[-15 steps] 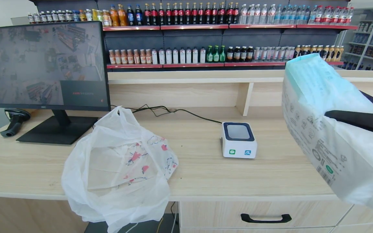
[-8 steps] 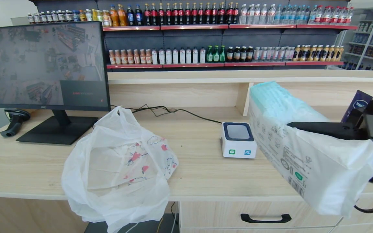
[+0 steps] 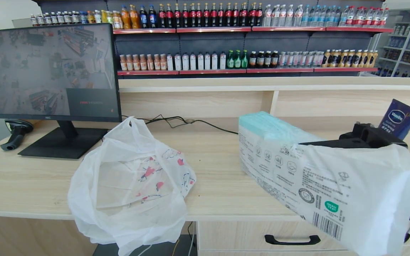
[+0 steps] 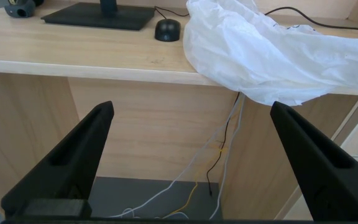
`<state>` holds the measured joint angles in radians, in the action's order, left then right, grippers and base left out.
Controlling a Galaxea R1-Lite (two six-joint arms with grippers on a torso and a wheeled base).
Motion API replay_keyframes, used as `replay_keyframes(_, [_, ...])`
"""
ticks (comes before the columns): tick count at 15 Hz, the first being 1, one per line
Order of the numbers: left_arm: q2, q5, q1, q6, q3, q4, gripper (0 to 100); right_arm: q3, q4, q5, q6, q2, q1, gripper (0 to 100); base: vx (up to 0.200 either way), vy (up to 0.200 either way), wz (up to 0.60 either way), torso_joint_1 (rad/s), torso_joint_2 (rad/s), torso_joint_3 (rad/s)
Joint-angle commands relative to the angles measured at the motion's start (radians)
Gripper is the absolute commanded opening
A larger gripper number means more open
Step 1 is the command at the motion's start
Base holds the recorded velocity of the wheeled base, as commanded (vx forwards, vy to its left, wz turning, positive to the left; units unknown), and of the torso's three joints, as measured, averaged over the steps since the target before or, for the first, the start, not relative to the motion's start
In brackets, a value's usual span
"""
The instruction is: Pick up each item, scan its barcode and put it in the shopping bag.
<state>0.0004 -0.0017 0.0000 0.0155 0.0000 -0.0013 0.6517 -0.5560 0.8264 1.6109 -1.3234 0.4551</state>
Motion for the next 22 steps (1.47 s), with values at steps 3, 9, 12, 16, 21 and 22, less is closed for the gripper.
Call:
replay_keyframes(3, [0.000, 0.000, 0.000, 0.000, 0.000, 0.000, 100, 0.075, -0.001, 0.031, 0.162, -0.079, -0.004, 0, 0.000, 0.000, 0.00, 0.000, 0.00, 0.000])
replay_keyframes(9, [0.000, 0.000, 0.000, 0.000, 0.000, 0.000, 100, 0.105, -0.252, 0.149, 0.564, -0.131, -0.067, 0, 0.000, 0.000, 0.00, 0.000, 0.00, 0.000])
replay_keyframes(12, [0.000, 0.000, 0.000, 0.000, 0.000, 0.000, 100, 0.063, -0.377, 0.163, 0.702, -0.132, -0.070, 0, 0.000, 0.000, 0.00, 0.000, 0.00, 0.000])
replay_keyframes(16, [0.000, 0.000, 0.000, 0.000, 0.000, 0.000, 100, -0.006, -0.506, 0.163, 0.745, -0.123, -0.013, 0, 0.000, 0.000, 0.00, 0.000, 0.00, 0.000])
replay_keyframes(21, [0.000, 0.000, 0.000, 0.000, 0.000, 0.000, 100, -0.007, -0.584, 0.163, 0.761, -0.126, 0.043, 0, 0.000, 0.000, 0.00, 0.000, 0.00, 0.000])
replay_keyframes(22, [0.000, 0.000, 0.000, 0.000, 0.000, 0.000, 100, -0.020, -0.627, 0.163, 0.765, -0.125, 0.059, 0, 0.000, 0.000, 0.00, 0.000, 0.00, 0.000])
